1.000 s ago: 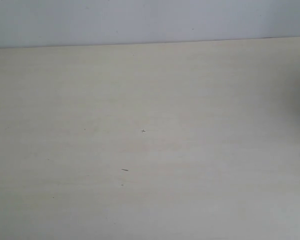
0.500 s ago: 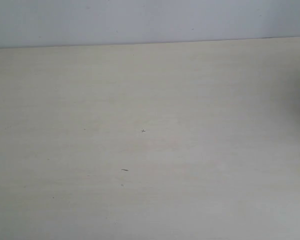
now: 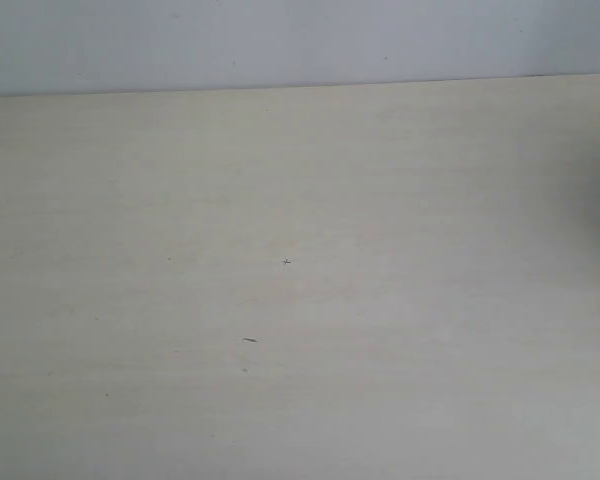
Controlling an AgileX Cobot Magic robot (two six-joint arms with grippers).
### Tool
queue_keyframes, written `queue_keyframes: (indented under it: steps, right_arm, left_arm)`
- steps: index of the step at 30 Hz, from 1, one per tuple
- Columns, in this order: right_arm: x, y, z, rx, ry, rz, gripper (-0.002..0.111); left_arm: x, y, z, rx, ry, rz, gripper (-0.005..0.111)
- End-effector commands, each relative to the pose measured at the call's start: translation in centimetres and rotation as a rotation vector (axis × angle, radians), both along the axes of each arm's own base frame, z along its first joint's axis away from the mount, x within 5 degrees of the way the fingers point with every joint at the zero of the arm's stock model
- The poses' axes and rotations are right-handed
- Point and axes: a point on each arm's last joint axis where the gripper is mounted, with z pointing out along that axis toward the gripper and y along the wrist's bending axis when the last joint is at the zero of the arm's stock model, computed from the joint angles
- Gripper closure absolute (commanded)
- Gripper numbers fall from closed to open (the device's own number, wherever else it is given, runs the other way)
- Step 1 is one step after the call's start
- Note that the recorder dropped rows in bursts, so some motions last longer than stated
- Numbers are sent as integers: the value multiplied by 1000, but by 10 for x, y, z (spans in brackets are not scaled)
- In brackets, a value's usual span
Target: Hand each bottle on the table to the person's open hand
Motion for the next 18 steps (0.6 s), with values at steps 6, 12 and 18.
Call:
queue_keyframes:
  steps: [6, 12, 18]
  right_arm:
    - [3, -3, -9, -180, -26, -50, 108]
    - [17, -12, -35, -258, -115, -200, 108]
    - [23, -21, -53, -254, -154, -367, 108]
  left_arm:
    - [0, 0, 0, 0, -9, 1, 107]
    - [0, 0, 0, 2, -9, 1, 107]
    - [0, 0, 0, 2, -9, 1, 107]
